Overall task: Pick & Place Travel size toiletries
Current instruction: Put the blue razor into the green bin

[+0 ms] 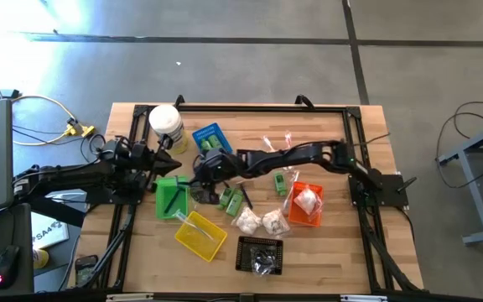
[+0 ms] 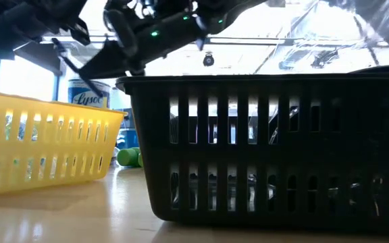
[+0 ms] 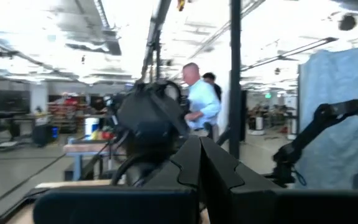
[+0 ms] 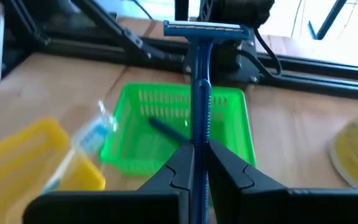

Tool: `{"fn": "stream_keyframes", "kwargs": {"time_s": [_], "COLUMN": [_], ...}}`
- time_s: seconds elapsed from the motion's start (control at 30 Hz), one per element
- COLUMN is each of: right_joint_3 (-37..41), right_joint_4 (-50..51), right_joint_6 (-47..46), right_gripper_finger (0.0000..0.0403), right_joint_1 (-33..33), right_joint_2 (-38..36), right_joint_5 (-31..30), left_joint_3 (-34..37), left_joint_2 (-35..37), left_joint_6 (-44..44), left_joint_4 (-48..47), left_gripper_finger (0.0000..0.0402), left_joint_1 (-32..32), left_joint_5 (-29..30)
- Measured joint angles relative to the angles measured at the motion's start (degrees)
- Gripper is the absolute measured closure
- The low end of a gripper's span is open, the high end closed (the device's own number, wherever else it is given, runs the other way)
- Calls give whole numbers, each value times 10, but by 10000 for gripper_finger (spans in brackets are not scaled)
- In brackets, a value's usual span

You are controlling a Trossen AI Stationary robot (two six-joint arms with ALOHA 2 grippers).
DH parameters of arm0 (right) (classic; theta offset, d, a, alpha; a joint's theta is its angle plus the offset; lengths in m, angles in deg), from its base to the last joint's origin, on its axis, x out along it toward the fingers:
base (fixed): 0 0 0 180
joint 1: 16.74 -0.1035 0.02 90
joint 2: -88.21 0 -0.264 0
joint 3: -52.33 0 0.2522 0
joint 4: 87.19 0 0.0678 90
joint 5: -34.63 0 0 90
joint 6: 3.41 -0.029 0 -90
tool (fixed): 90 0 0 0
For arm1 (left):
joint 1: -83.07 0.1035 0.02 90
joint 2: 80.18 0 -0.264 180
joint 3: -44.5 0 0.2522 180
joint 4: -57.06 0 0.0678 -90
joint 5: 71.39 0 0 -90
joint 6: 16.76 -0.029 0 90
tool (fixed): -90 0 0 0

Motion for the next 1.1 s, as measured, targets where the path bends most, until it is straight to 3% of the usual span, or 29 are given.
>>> {"fn": "stream_keyframes", "kwargs": {"time_s": [0.3,0.43,1.1], "right_joint_3": [-94,-95,-94], "right_joint_4": [-55,-79,-165], "right_joint_6": [-50,-54,-243], "right_gripper_finger": [382,382,382], "right_joint_1": [-10,-15,-19], "right_joint_2": [75,94,140], "right_joint_5": [39,39,-22], "left_joint_3": [0,0,0], "left_joint_2": [0,0,-1], "left_joint_6": [15,16,16], "left_joint_4": [-1,-2,-3], "left_gripper_finger": [402,402,402], "left_joint_1": [0,0,0], "left_joint_5": [-13,-13,-6]}}
